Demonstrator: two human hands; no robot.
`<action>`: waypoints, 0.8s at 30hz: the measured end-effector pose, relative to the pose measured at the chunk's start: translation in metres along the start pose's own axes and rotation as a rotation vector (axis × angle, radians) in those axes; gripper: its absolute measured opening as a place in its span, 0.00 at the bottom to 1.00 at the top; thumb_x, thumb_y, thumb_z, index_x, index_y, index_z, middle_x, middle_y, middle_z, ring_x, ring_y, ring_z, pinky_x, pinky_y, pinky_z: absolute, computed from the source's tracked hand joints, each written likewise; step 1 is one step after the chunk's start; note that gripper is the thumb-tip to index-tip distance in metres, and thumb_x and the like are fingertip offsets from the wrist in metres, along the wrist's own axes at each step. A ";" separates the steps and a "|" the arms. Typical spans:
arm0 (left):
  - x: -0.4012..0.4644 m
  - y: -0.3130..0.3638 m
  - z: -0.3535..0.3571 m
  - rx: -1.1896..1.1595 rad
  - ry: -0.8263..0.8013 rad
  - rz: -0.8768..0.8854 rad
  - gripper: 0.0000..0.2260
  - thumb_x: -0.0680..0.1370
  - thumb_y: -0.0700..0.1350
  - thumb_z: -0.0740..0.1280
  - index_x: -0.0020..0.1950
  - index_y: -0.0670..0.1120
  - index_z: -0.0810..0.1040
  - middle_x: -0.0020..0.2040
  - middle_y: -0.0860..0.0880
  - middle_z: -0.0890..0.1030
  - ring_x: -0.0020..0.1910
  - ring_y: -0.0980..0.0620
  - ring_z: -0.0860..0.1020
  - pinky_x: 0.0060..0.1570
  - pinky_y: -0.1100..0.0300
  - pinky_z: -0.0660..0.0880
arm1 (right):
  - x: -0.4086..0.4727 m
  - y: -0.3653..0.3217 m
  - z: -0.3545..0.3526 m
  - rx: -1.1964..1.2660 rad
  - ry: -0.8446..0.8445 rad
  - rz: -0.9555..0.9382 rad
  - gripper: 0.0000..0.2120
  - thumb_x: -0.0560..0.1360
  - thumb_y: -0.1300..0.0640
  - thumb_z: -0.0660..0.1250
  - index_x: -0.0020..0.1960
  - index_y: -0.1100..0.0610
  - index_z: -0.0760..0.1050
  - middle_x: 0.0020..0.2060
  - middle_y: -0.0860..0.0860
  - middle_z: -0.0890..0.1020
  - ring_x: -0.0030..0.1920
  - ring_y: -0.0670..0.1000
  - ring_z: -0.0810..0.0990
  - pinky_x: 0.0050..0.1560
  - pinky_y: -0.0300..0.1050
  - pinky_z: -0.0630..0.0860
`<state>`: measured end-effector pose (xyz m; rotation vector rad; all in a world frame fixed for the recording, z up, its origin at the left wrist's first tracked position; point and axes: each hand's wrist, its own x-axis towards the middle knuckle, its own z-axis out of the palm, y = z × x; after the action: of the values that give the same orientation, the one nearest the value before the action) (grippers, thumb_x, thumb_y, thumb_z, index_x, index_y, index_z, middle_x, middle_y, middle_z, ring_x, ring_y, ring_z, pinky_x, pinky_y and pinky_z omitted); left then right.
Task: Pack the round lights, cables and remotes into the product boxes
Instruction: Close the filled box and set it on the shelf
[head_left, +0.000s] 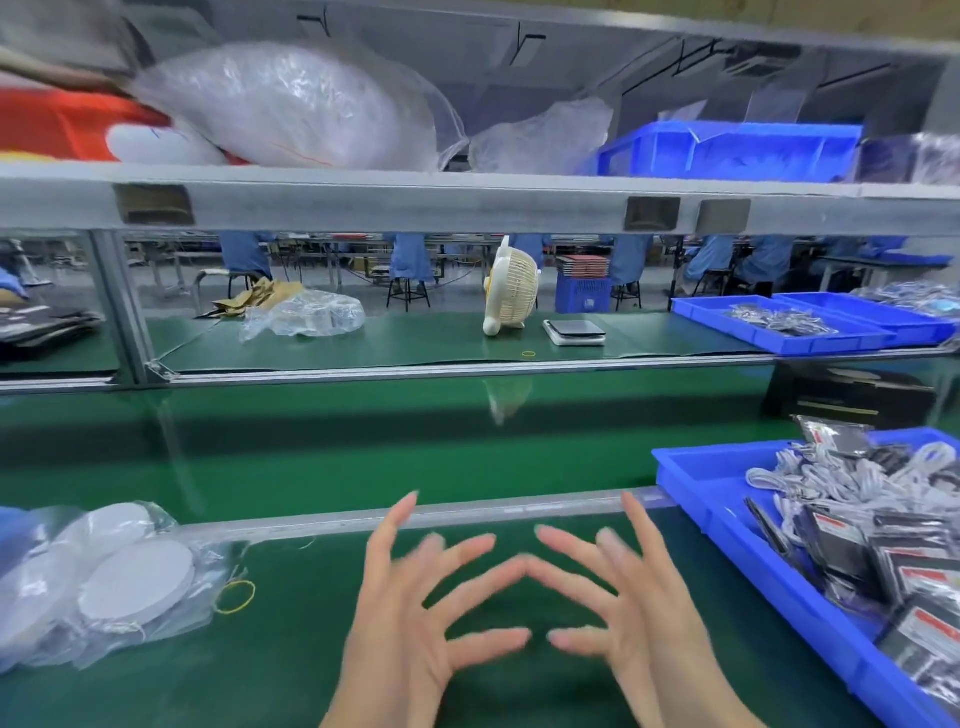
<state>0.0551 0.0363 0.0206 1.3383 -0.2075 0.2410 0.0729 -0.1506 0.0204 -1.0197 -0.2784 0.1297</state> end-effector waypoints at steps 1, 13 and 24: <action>0.000 -0.001 -0.011 -0.236 -0.013 -0.201 0.24 0.67 0.47 0.74 0.62 0.59 0.78 0.59 0.39 0.82 0.52 0.38 0.83 0.35 0.46 0.82 | 0.003 -0.002 -0.003 0.044 0.033 0.036 0.32 0.68 0.47 0.71 0.69 0.34 0.63 0.54 0.60 0.83 0.38 0.58 0.85 0.26 0.47 0.78; -0.004 -0.035 -0.036 1.290 -0.335 0.431 0.20 0.70 0.58 0.67 0.27 0.49 0.63 0.25 0.54 0.68 0.24 0.57 0.65 0.26 0.72 0.63 | 0.007 -0.018 -0.018 -1.660 -0.074 -1.339 0.16 0.70 0.48 0.72 0.27 0.52 0.74 0.45 0.47 0.76 0.44 0.51 0.71 0.51 0.47 0.64; -0.004 -0.043 -0.039 1.318 -0.319 0.345 0.21 0.73 0.64 0.57 0.31 0.48 0.65 0.26 0.55 0.68 0.29 0.57 0.67 0.34 0.69 0.61 | -0.006 -0.024 -0.005 -0.718 -0.489 -0.434 0.51 0.75 0.57 0.72 0.74 0.29 0.37 0.80 0.48 0.51 0.64 0.62 0.77 0.42 0.53 0.84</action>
<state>0.0641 0.0648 -0.0288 2.6554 -0.6127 0.4932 0.0684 -0.1683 0.0371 -1.6035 -1.0357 -0.1322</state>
